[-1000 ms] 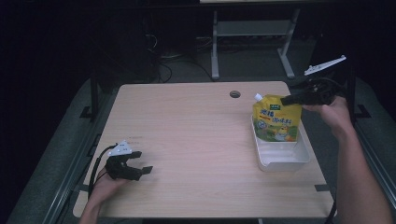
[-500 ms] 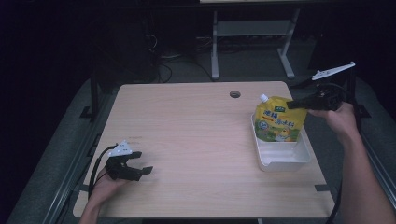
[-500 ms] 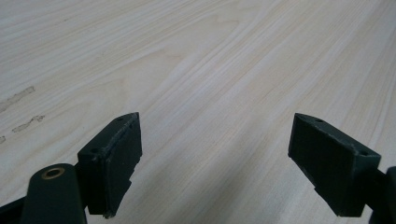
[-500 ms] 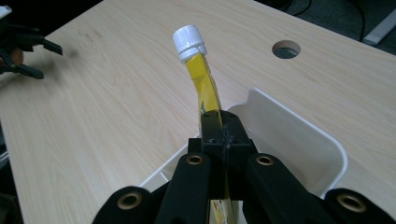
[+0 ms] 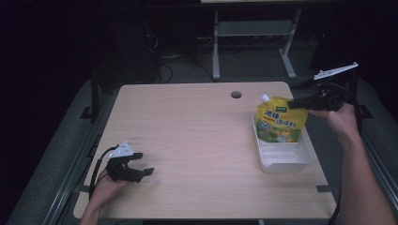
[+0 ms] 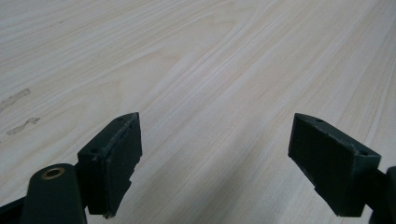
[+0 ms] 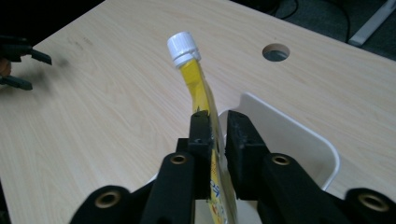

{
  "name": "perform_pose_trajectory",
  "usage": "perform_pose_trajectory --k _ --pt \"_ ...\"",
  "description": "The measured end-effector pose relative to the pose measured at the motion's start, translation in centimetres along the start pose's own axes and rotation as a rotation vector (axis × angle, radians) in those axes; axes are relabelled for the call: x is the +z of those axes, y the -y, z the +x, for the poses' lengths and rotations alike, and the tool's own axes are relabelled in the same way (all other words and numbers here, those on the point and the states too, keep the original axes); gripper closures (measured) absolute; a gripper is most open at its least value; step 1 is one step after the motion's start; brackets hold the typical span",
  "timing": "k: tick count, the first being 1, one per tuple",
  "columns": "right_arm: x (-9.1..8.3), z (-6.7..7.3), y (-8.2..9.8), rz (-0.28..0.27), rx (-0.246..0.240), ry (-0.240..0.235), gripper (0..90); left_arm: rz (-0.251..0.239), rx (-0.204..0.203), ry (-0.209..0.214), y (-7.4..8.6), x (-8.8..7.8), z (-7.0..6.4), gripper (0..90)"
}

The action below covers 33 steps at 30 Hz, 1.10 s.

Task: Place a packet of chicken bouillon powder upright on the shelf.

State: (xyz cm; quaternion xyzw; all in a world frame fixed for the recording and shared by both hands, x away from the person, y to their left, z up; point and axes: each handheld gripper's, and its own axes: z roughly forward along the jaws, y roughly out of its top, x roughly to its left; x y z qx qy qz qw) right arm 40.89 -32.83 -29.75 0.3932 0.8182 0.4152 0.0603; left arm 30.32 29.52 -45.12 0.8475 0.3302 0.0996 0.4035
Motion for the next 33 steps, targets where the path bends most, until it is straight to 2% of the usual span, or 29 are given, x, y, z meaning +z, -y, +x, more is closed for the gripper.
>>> perform_pose_trajectory --k 5,12,24,33 --pt "-0.6 0.1 -0.3 -0.032 0.008 0.002 74.7 0.0 -0.002 0.004 0.0 0.2 0.0 17.1" --pt "-1.0 1.1 -1.7 -0.079 -0.012 -0.009 68.8 -0.009 -0.013 0.005 0.0 0.0 0.3 17.1" --pt "-0.2 4.2 -3.4 -0.072 -0.088 -0.038 59.3 -0.009 -0.016 0.006 0.1 -0.2 0.3 17.1" --pt "0.6 6.0 -3.7 -0.067 -0.095 -0.063 55.6 -0.01 -0.016 0.009 0.1 -0.3 0.3 17.1"
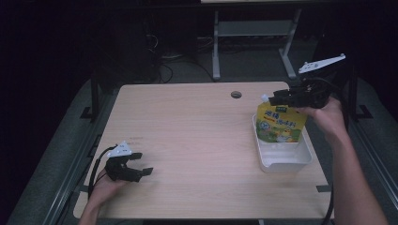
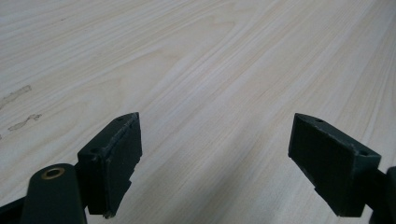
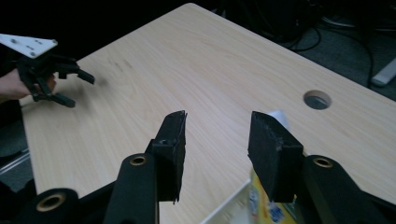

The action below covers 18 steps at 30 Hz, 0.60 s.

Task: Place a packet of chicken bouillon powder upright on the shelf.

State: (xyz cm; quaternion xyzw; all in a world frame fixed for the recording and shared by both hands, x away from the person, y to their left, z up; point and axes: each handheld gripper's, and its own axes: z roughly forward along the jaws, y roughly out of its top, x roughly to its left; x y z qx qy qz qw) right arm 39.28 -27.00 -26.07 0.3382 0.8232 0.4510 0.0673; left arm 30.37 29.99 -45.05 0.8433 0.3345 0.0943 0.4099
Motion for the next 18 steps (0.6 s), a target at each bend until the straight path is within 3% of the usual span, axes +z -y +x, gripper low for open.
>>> perform_pose_trajectory --k 13,18 --pt "2.9 2.0 0.4 0.043 0.001 -0.051 48.3 0.004 0.002 0.008 0.0 0.0 0.1 17.1" --pt "3.7 2.5 0.5 0.036 0.011 -0.072 45.5 0.004 0.003 0.009 0.0 0.0 0.1 17.1"
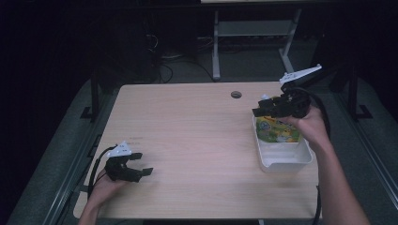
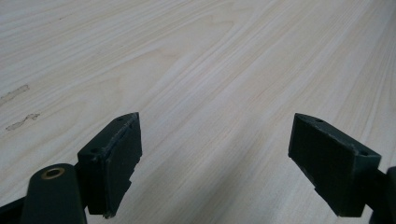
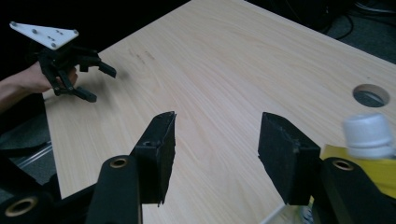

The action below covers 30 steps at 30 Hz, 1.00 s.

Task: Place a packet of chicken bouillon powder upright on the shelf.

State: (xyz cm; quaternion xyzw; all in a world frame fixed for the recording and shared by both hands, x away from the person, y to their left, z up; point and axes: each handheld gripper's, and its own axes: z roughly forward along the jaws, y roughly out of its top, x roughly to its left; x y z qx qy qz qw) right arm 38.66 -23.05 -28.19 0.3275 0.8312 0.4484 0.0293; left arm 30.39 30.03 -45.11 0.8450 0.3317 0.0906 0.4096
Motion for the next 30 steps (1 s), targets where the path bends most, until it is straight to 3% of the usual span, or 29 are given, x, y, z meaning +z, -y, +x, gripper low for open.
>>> perform_pose_trajectory --k 16,30 --pt "2.8 1.4 0.3 0.005 0.003 -0.052 41.6 -0.004 0.001 0.005 0.0 0.0 -0.1 17.1" --pt "5.3 2.4 0.9 0.047 -0.007 -0.073 38.7 -0.001 0.002 0.01 0.0 0.0 -0.1 17.1"
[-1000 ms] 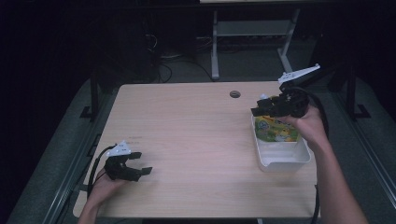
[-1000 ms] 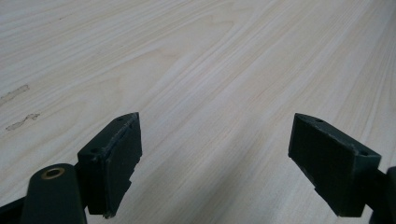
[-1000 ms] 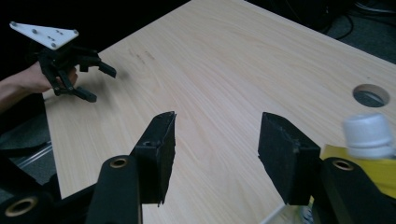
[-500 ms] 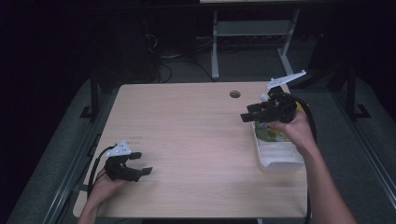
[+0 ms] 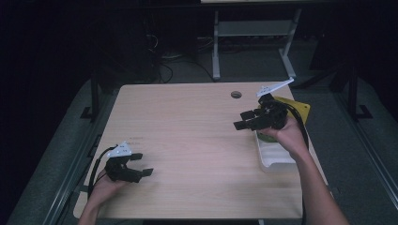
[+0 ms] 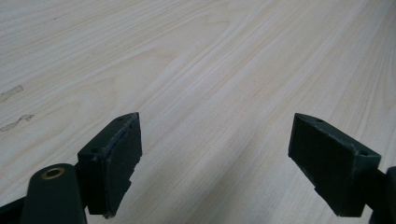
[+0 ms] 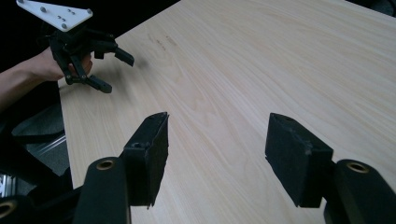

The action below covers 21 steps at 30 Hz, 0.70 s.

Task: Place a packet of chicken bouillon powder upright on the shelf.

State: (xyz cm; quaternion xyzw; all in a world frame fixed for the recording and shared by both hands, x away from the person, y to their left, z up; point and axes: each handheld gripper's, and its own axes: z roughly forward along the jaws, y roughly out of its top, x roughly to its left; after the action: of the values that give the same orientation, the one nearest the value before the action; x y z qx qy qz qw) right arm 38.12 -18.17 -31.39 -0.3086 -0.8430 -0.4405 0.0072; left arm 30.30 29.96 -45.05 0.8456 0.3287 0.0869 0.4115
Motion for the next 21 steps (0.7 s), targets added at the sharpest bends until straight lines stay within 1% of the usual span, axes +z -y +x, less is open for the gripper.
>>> perform_pose_trajectory --k 6,13,20,21 --pt "0.8 0.4 0.4 -0.004 -0.003 -0.018 37.4 -0.003 -0.004 0.003 0.0 -0.1 0.0 17.1" --pt "1.8 0.7 0.8 0.003 -0.002 -0.029 35.3 -0.002 -0.008 0.0 0.1 -0.2 0.0 17.1" --pt "2.7 1.4 1.1 0.012 -0.026 -0.024 34.1 0.002 0.0 -0.002 0.1 -0.2 -0.1 17.1" --pt "2.9 1.5 1.1 0.022 -0.026 -0.024 33.4 0.002 0.002 -0.001 0.1 -0.2 -0.1 17.1"
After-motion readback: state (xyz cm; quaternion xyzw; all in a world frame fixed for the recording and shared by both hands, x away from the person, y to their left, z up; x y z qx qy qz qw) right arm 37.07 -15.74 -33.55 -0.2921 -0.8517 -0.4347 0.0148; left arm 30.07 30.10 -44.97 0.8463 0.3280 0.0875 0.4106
